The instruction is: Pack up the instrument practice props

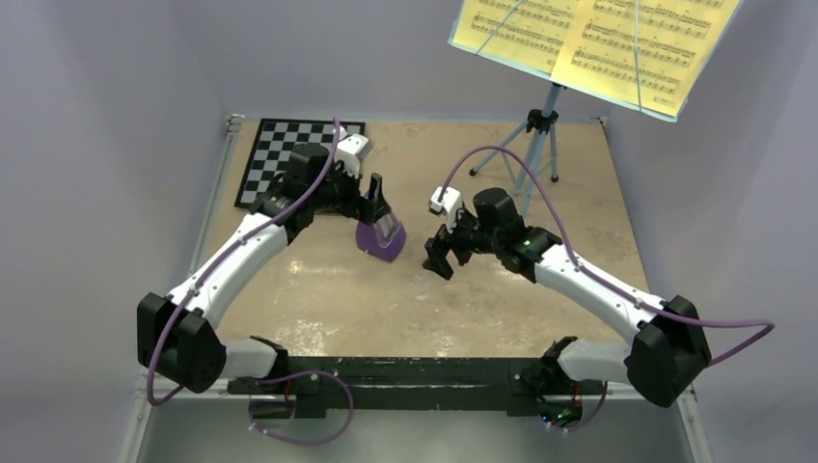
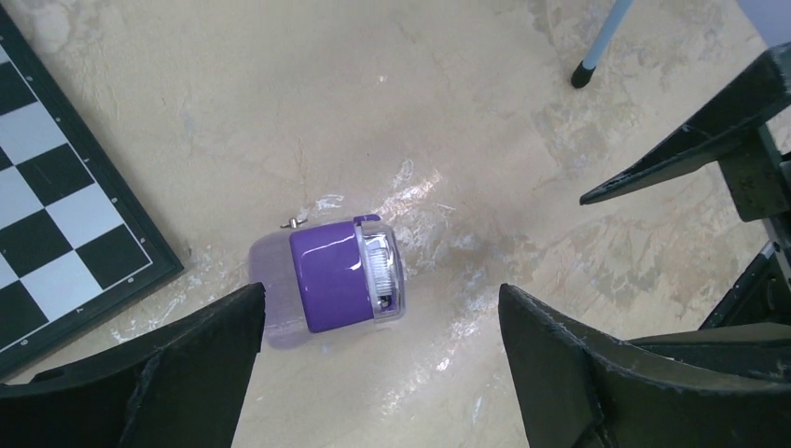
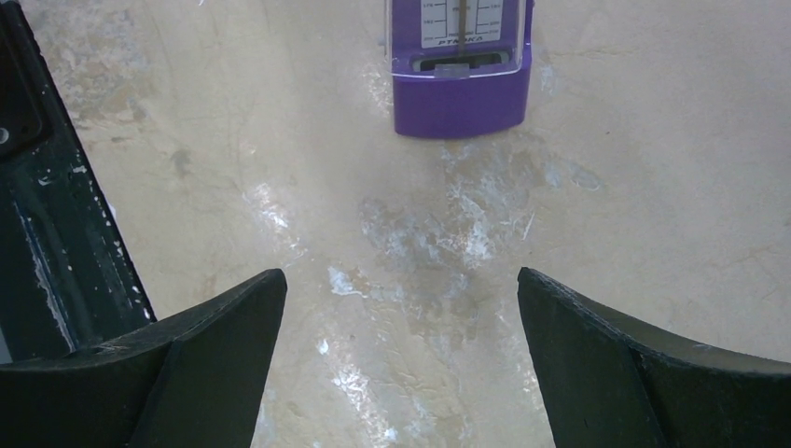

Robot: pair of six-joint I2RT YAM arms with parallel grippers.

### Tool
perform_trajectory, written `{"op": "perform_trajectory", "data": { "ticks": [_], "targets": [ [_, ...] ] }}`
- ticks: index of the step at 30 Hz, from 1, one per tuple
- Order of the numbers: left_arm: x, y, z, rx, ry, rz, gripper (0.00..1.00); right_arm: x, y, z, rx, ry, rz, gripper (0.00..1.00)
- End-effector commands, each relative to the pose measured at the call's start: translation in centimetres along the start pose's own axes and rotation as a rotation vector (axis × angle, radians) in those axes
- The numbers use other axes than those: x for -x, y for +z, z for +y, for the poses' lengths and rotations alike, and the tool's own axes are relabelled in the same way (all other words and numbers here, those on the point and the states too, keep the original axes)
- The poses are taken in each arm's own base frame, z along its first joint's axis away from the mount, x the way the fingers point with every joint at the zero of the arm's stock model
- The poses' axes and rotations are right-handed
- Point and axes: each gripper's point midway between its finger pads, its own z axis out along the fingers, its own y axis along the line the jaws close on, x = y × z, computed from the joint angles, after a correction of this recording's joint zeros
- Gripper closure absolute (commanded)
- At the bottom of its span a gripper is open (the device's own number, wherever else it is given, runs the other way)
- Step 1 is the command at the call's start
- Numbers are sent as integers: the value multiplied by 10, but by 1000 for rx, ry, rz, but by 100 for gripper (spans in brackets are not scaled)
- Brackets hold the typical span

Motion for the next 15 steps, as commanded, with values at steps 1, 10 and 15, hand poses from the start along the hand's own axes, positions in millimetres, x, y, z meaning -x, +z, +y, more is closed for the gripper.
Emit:
{"op": "perform_trajectory", "data": {
  "ticks": [1, 10, 15],
  "targets": [
    [49, -30, -14, -27, 43, -142, 0, 22, -7, -3, -10, -10, -37, 1],
    [102, -95, 24, 143, 87, -239, 0, 46, -28, -5, -28, -9, -47, 1],
    [120, -124, 43, 253, 148, -282, 0, 72, -50, -1, -31, 1, -44, 1]
  ]
}}
